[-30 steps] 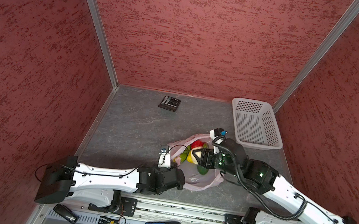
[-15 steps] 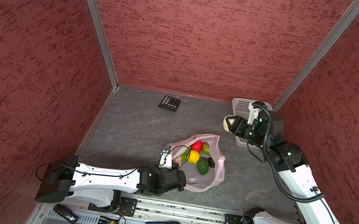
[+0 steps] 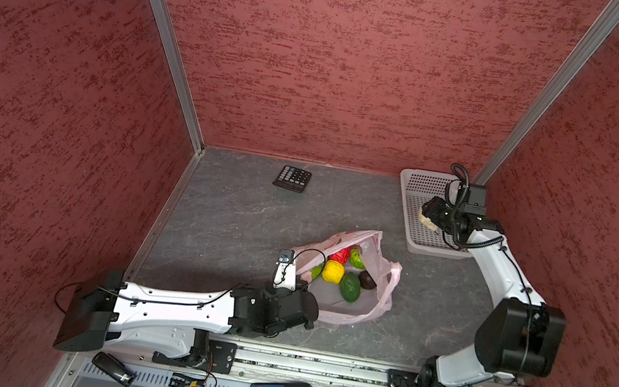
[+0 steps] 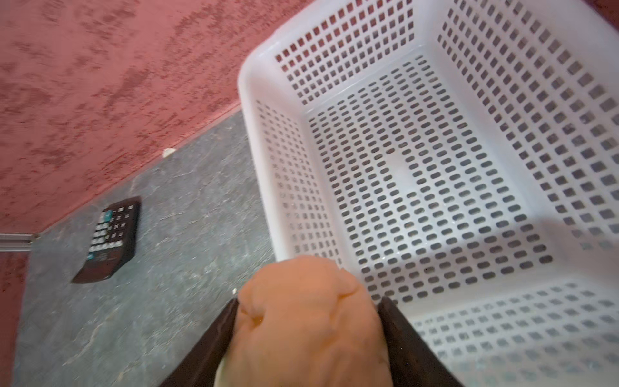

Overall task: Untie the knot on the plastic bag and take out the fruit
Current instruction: 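Lower the beige fruit into the basket and open the right gripper, then move the right gripper back into the open pink bag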

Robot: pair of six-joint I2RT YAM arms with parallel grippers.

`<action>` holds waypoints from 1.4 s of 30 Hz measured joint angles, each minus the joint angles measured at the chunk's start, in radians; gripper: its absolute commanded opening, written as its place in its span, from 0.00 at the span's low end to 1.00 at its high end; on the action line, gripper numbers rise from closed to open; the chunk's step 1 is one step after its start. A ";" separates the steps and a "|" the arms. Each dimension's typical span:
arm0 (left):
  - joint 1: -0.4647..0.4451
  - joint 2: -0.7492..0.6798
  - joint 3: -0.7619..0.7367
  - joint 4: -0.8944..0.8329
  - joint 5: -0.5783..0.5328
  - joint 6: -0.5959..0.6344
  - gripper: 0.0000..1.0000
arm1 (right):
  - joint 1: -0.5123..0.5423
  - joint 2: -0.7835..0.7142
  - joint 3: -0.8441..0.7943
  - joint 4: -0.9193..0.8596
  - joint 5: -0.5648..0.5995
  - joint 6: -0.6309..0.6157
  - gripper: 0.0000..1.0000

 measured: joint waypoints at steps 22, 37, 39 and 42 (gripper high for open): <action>-0.014 -0.008 -0.011 0.042 0.001 0.027 0.00 | -0.037 0.296 0.172 0.000 0.006 -0.080 0.89; -0.040 -0.008 -0.032 0.074 -0.002 0.033 0.00 | 0.167 -0.202 0.087 -0.176 -0.074 -0.044 0.96; -0.044 -0.008 -0.032 0.079 -0.004 0.033 0.00 | 0.241 -0.268 0.089 -0.213 -0.081 -0.015 0.96; -0.048 -0.008 -0.032 0.085 -0.008 0.033 0.00 | 0.370 -0.327 0.122 -0.279 -0.080 0.037 0.96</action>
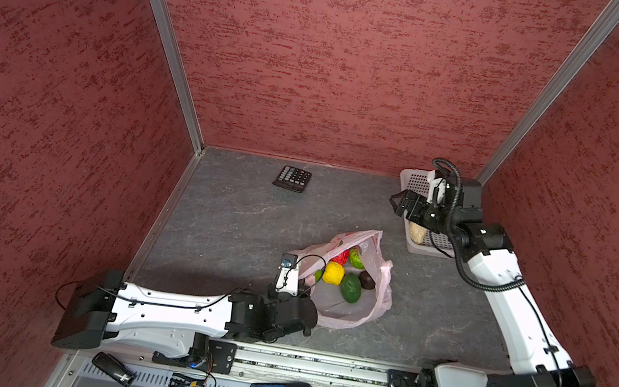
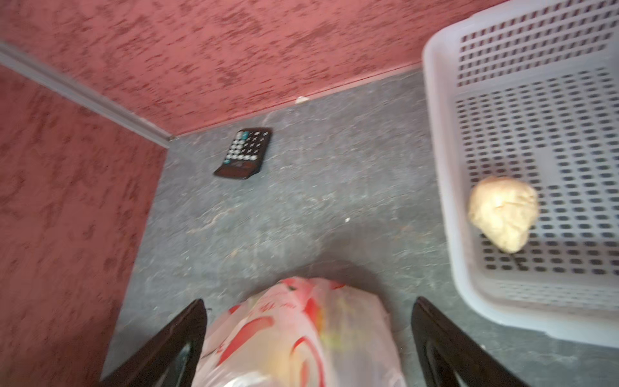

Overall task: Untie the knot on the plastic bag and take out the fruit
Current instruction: 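Move the right gripper back into the open pink bag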

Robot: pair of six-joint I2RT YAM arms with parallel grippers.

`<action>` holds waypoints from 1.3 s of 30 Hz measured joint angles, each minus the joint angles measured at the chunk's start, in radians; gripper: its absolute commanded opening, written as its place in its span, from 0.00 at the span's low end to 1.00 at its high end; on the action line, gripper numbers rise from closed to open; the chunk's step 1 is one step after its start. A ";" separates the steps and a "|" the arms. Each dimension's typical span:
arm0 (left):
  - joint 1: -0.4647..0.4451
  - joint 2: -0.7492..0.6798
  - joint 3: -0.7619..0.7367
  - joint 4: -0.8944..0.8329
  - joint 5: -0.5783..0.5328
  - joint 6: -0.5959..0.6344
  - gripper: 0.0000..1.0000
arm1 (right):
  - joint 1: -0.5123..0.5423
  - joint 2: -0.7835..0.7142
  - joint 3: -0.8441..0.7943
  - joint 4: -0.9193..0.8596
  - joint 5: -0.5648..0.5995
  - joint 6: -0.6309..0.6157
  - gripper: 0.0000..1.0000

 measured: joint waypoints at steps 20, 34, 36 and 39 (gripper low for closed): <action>-0.016 -0.040 -0.024 0.004 -0.052 -0.026 0.00 | 0.654 0.013 0.074 -0.155 0.195 0.330 0.91; -0.018 -0.079 -0.039 -0.004 -0.069 -0.045 0.00 | 0.755 -0.019 -0.231 -0.174 0.369 0.343 0.88; -0.018 -0.081 -0.041 -0.004 -0.071 -0.045 0.00 | 0.756 -0.019 -0.272 -0.163 0.380 0.342 0.87; -0.018 -0.081 -0.042 -0.002 -0.071 -0.044 0.00 | 0.758 -0.020 -0.332 -0.137 0.396 0.343 0.85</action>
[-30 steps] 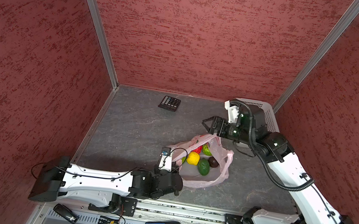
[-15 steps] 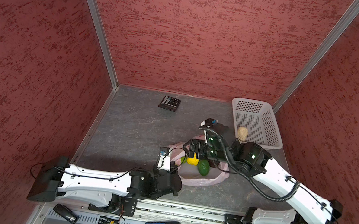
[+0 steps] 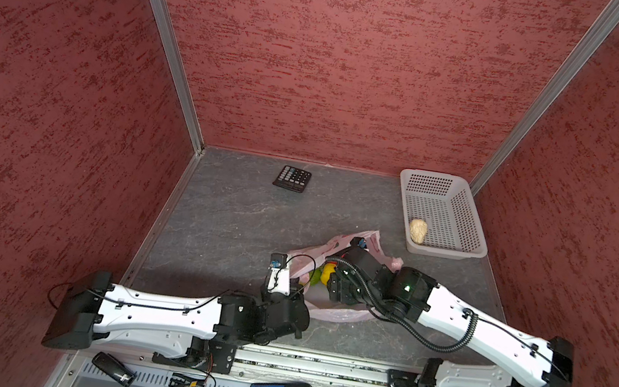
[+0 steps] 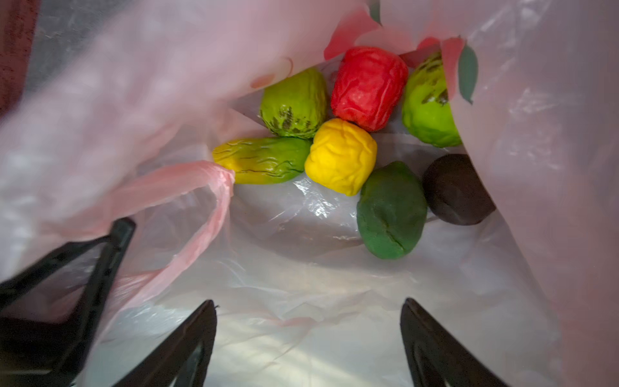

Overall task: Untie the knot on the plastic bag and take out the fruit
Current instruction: 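Move the right gripper back into the open pink bag, then grasp the dark green fruit inside the bag with the right gripper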

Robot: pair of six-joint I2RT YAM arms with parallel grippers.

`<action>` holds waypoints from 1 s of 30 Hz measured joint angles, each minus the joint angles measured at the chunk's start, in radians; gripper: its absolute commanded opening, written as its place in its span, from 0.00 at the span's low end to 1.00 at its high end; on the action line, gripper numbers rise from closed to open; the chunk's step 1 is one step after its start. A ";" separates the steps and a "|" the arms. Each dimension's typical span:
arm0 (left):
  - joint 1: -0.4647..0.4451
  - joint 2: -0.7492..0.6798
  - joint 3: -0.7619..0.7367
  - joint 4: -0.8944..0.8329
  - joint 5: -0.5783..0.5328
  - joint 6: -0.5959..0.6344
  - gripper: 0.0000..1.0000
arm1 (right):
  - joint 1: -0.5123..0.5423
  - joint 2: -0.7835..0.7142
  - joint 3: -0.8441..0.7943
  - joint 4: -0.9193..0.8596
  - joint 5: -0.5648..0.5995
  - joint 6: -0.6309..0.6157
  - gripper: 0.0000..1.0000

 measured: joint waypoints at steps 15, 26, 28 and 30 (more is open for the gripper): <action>0.000 0.065 -0.001 0.067 0.055 0.037 0.00 | 0.001 0.055 -0.245 0.147 -0.033 0.023 0.88; -0.039 0.119 -0.039 0.064 0.126 -0.014 0.00 | -0.043 0.109 -0.245 0.212 -0.008 0.163 0.98; -0.049 0.145 -0.035 0.059 0.130 -0.019 0.00 | -0.067 0.117 -0.245 0.232 -0.007 0.188 0.98; -0.060 0.167 -0.024 0.053 0.131 -0.021 0.00 | -0.086 0.126 -0.245 0.246 0.003 0.211 0.98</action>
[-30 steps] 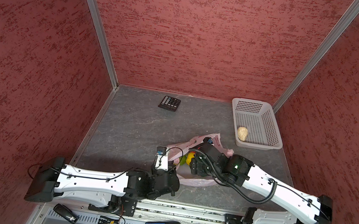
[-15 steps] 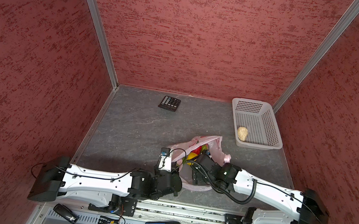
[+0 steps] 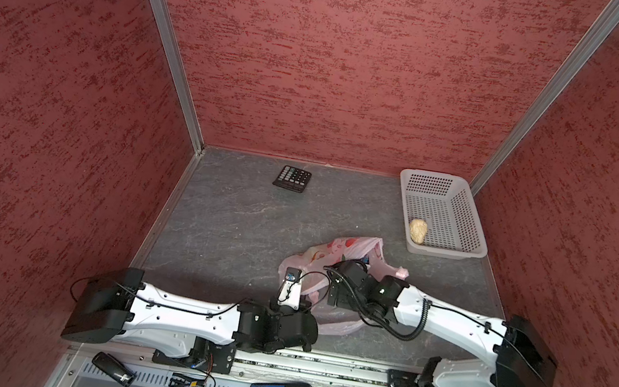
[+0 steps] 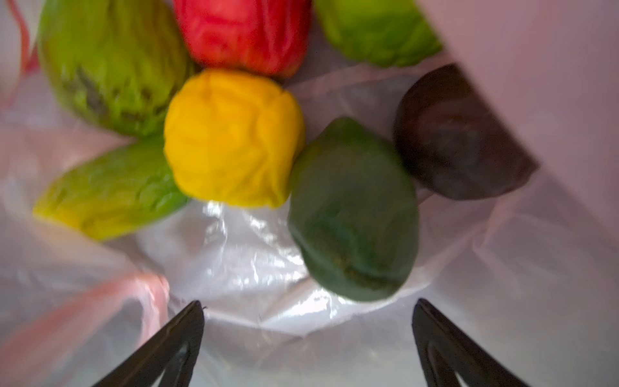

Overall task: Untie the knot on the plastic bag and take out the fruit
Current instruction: 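Grasp the dark green fruit inside the bag with the right gripper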

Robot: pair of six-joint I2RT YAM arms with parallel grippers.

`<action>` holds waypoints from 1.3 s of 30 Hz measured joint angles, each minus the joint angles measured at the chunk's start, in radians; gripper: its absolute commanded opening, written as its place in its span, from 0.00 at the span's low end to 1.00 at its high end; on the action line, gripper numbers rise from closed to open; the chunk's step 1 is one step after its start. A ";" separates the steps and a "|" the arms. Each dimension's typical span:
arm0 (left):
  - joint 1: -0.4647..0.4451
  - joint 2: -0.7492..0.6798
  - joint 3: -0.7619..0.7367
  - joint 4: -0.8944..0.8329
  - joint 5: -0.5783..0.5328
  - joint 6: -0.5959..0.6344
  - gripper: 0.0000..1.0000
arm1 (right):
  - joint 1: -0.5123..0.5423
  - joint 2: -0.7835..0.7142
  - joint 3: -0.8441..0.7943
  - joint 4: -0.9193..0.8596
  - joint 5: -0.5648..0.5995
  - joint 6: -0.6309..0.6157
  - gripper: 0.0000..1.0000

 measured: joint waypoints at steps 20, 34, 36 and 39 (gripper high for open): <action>-0.008 0.053 0.047 -0.003 -0.022 0.002 0.00 | -0.075 0.129 -0.003 0.187 0.075 0.008 0.92; -0.008 0.062 0.047 -0.005 -0.024 0.001 0.00 | -0.096 0.145 -0.026 0.243 0.093 0.040 0.84; -0.008 0.066 0.047 -0.005 -0.024 0.001 0.00 | -0.102 0.158 -0.025 0.244 0.101 0.045 0.85; -0.008 0.076 0.047 -0.006 -0.026 0.001 0.00 | -0.116 0.188 -0.023 0.251 0.104 0.047 0.78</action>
